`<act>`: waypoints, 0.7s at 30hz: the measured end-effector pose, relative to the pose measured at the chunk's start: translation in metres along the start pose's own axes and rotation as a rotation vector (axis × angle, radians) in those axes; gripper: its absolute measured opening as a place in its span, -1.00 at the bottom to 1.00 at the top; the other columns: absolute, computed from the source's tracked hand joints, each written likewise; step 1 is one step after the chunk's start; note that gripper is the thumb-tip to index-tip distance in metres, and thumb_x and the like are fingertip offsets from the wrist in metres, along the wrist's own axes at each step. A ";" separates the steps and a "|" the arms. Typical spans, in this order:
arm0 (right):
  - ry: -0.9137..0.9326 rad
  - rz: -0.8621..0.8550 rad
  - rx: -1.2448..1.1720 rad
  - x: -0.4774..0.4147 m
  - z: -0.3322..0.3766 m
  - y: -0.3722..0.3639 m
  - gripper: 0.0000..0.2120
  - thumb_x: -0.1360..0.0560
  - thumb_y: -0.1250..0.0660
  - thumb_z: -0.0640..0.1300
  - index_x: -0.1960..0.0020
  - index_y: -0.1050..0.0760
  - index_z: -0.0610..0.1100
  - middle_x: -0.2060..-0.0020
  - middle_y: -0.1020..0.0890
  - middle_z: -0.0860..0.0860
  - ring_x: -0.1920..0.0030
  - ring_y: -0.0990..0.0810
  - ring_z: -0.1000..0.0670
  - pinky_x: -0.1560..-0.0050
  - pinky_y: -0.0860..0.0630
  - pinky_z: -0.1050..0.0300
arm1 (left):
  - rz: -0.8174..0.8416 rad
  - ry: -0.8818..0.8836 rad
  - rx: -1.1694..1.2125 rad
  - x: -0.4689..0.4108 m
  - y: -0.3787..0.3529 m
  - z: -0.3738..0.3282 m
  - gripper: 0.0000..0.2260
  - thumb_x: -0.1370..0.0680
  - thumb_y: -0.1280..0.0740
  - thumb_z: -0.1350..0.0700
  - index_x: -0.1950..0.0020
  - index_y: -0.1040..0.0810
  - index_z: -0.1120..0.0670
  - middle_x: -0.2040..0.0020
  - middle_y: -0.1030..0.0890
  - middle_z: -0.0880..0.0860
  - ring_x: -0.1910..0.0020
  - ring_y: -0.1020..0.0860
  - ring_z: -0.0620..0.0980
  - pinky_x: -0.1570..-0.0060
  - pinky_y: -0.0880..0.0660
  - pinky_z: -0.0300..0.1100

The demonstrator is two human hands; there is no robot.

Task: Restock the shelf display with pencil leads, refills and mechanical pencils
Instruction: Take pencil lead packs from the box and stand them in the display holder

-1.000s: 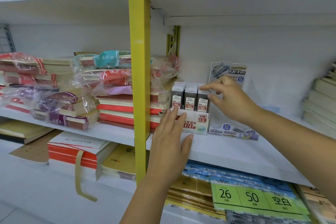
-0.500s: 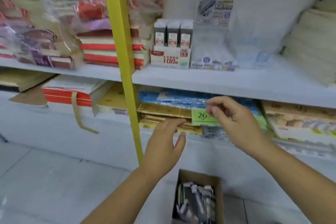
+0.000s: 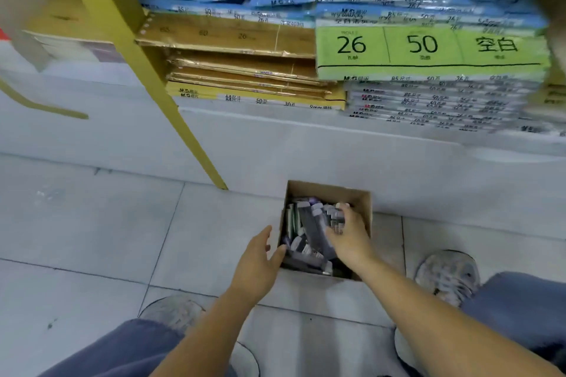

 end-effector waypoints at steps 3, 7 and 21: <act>-0.066 -0.024 -0.018 -0.011 -0.016 -0.018 -0.14 -0.47 -0.45 -0.05 -0.56 0.00 -0.11 -0.51 -0.19 -0.08 -0.48 -0.22 -0.06 -0.44 -0.21 0.09 | 0.023 0.034 0.068 -0.004 -0.005 0.005 -0.50 -0.66 -0.21 -0.06 -0.58 -0.20 -0.01 -0.49 -0.37 -0.04 -0.28 -0.43 -0.16 -0.21 -0.34 -0.30; -0.095 -0.059 -0.028 -0.019 -0.035 -0.027 -0.04 -0.41 -0.51 -0.01 -0.58 0.04 -0.11 -0.53 -0.15 -0.05 -0.52 -0.14 -0.05 -0.48 -0.15 0.08 | 0.040 0.031 0.163 -0.003 -0.007 0.006 -0.60 -0.66 -0.23 -0.02 -0.51 -0.36 -0.06 -0.37 -0.53 -0.09 -0.28 -0.50 -0.18 -0.28 -0.42 -0.27; -0.041 0.005 0.053 -0.030 -0.036 -0.035 -0.31 -0.41 -0.50 -0.03 -0.46 -0.29 0.06 -0.34 -0.37 -0.07 -0.38 -0.24 -0.12 -0.36 -0.25 0.00 | 0.017 0.027 0.197 0.000 -0.008 0.005 -0.65 -0.67 -0.23 0.03 -0.47 -0.43 -0.06 -0.33 -0.57 -0.09 -0.29 -0.52 -0.15 -0.37 -0.43 -0.06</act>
Point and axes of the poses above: each hand's wrist, its own x-axis away from the middle knuckle, its own y-axis out of the back of the hand, z = x × y, the point moved 10 cm from there along -x, towards the middle knuckle
